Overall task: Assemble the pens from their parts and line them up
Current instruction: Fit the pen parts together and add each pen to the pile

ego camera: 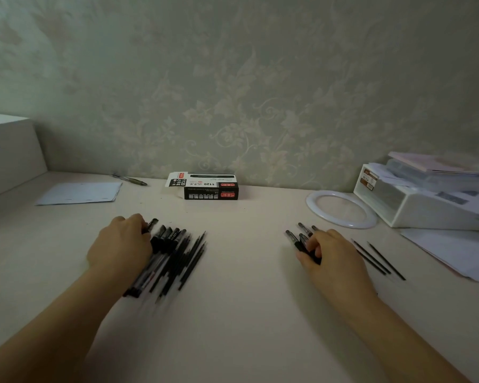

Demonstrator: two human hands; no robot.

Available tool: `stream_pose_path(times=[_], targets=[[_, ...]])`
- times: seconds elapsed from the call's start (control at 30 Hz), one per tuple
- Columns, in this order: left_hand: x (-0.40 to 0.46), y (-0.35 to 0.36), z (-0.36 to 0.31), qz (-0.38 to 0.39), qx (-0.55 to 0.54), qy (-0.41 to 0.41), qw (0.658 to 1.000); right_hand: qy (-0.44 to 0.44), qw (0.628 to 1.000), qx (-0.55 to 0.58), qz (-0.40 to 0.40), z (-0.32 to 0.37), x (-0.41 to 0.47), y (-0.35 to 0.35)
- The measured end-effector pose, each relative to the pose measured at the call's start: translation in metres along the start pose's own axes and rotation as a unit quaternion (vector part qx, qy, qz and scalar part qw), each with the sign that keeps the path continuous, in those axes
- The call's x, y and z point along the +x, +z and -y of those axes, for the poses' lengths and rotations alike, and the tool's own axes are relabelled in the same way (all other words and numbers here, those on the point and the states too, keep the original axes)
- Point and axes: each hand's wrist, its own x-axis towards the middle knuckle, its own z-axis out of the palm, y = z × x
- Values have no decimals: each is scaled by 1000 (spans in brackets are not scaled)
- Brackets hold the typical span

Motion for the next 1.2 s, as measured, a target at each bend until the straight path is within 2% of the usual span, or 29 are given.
stream_pose_path(times=[0.3, 0.37, 0.47, 0.53, 0.57, 0.63, 0.73, 0.77, 0.83, 0.9, 1.03, 1.13, 1.2], targets=[[-1, 0, -2, 4, 5, 3, 1000, 21, 997, -60, 37, 5, -1, 3], [-4, -2, -8, -14, -2, 11, 1000, 19, 996, -79, 34, 7, 0, 3], [-17, -3, -31, -72, -85, 86, 990, 12, 994, -102, 46, 9, 0, 5], [-33, 0, -50, -66, -162, 142, 974, -5, 994, -103, 46, 11, 1, 6], [-42, 4, -60, -44, -208, 157, 965, -14, 996, -79, 38, 13, 1, 6], [-58, 14, -76, 24, -336, 149, 930, -22, 999, 41, 18, 20, -1, 2], [-76, 23, -95, 142, -512, 103, 841, -13, 966, 248, 67, 43, -11, 1], [-78, 25, -98, 154, -549, 99, 815, -16, 952, 289, 99, 51, -15, 2], [-78, 24, -99, 137, -583, 104, 794, -36, 929, 340, 144, 60, -22, 5], [-75, 24, -95, 106, -582, 122, 797, -64, 922, 353, 146, 62, -24, 7], [-73, 22, -89, 60, -504, 195, 839, -47, 910, 396, 111, 55, -18, 4], [-77, 23, -89, 48, -345, 309, 885, -41, 876, 464, 125, 53, -16, 7], [-80, 24, -89, 53, -236, 361, 900, -47, 863, 486, 132, 52, -15, 10]])
